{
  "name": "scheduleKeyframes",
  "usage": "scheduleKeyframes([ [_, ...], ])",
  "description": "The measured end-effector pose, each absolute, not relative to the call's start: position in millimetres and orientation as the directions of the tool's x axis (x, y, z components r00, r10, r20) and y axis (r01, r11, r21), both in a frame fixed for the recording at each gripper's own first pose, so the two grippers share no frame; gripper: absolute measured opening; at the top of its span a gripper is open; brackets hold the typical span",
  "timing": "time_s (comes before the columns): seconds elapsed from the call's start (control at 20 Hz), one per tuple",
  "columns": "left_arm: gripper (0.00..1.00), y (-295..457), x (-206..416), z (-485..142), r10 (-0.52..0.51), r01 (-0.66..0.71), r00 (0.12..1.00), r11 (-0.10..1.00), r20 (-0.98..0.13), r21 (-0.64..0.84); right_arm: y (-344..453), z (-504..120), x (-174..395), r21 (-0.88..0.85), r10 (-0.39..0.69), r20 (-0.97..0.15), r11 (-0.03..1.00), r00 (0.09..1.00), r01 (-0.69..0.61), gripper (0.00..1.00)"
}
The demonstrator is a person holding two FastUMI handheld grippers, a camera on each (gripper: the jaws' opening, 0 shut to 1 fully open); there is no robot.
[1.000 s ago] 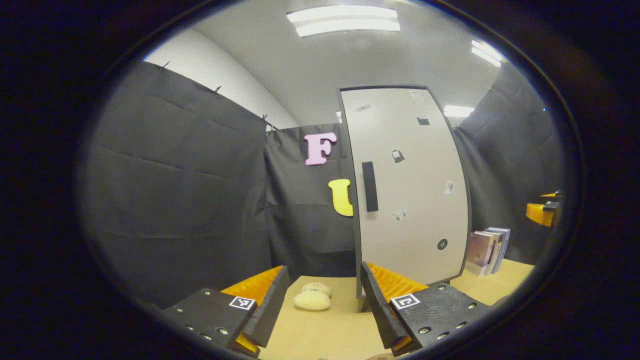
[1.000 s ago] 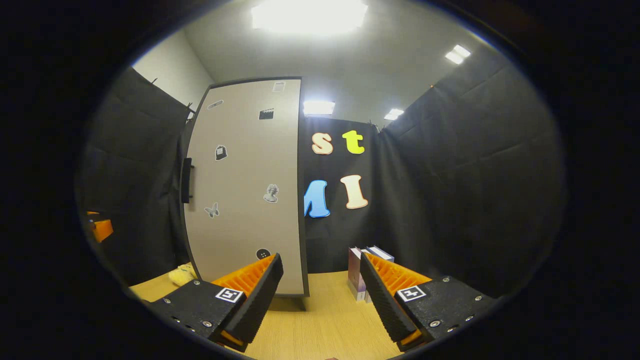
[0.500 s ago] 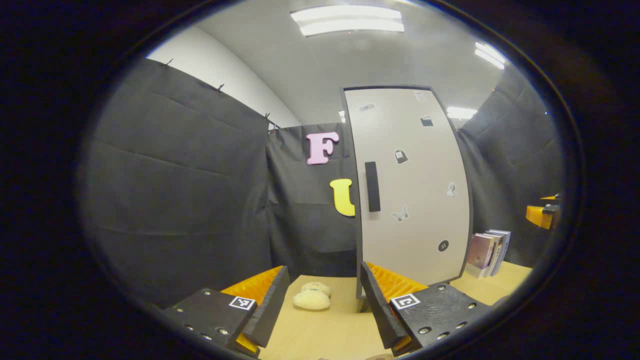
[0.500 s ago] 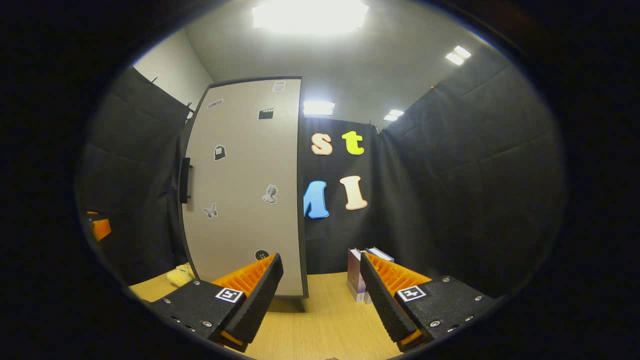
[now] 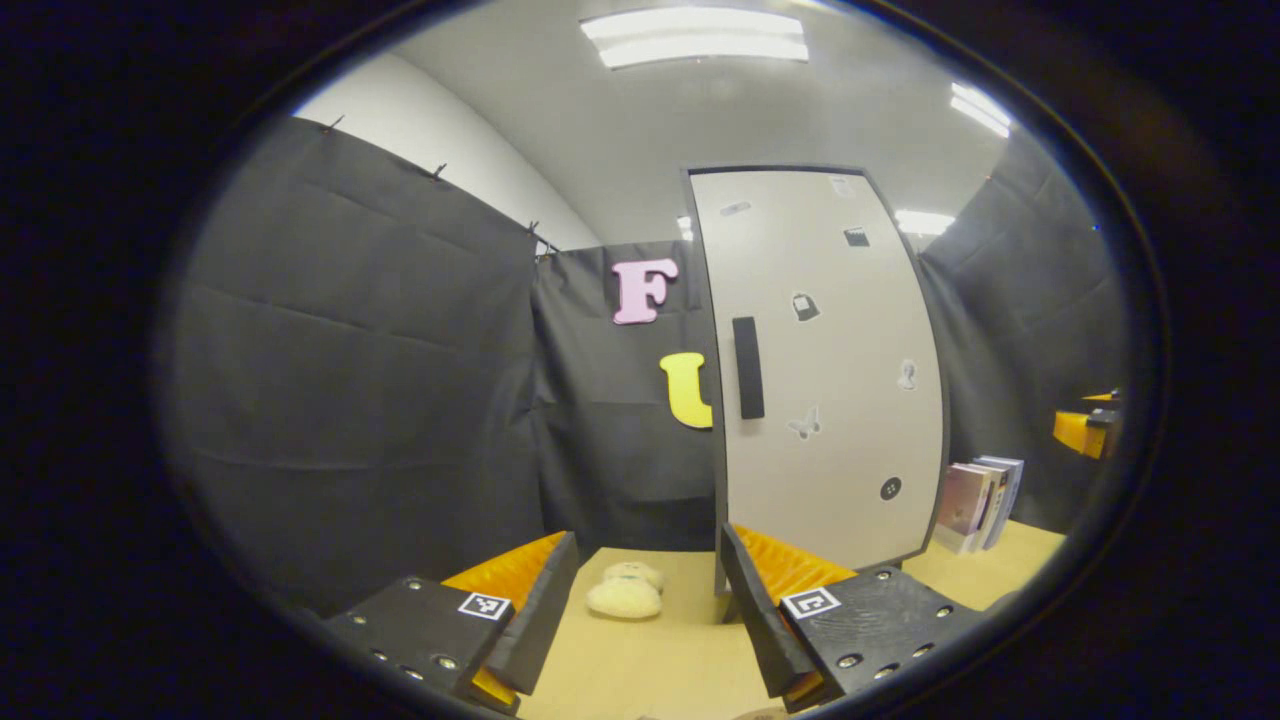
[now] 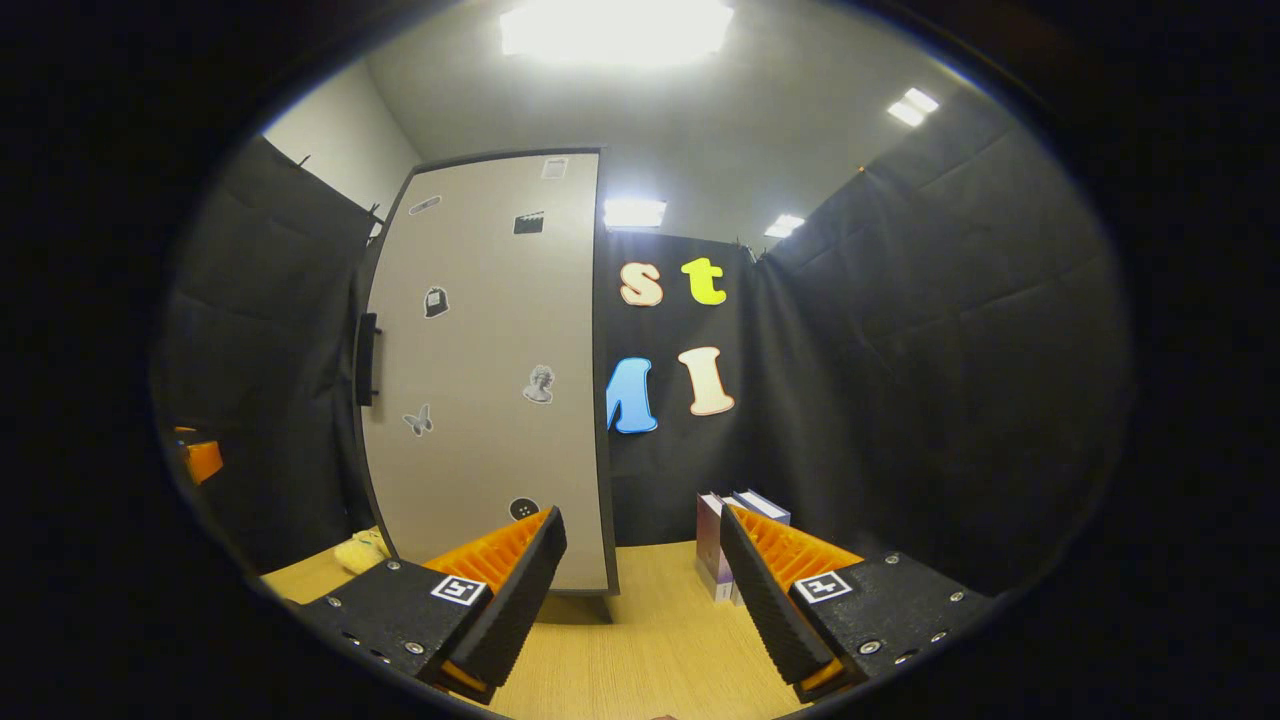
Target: Open the cabinet door with the right hand, grasp the bottle in the cabinet with the left hand and place it on the coaster, then close the cabinet door with the right hand.
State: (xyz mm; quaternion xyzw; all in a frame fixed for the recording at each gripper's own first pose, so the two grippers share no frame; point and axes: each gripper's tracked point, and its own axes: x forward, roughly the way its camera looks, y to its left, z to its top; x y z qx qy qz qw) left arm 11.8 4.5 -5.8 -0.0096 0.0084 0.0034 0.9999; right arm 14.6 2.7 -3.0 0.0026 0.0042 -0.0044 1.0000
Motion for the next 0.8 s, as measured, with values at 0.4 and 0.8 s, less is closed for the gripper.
scheduleKeyframes([
  [0.4, 0.87, 22.2, 0.7, -4.6, 0.035, -0.035, 0.999, 0.999, -0.015, -0.013, 30.8, 12.1, 29.3, 0.021, 0.051, -0.007, 0.998, 0.999, -0.051, 0.96],
  [0.8, 0.83, 69.6, -27.5, -8.8, 0.123, -0.122, 0.992, 0.992, -0.027, 0.017, 88.2, 45.7, 61.3, 0.029, 0.158, 0.037, 0.987, 0.987, -0.160, 0.96],
])
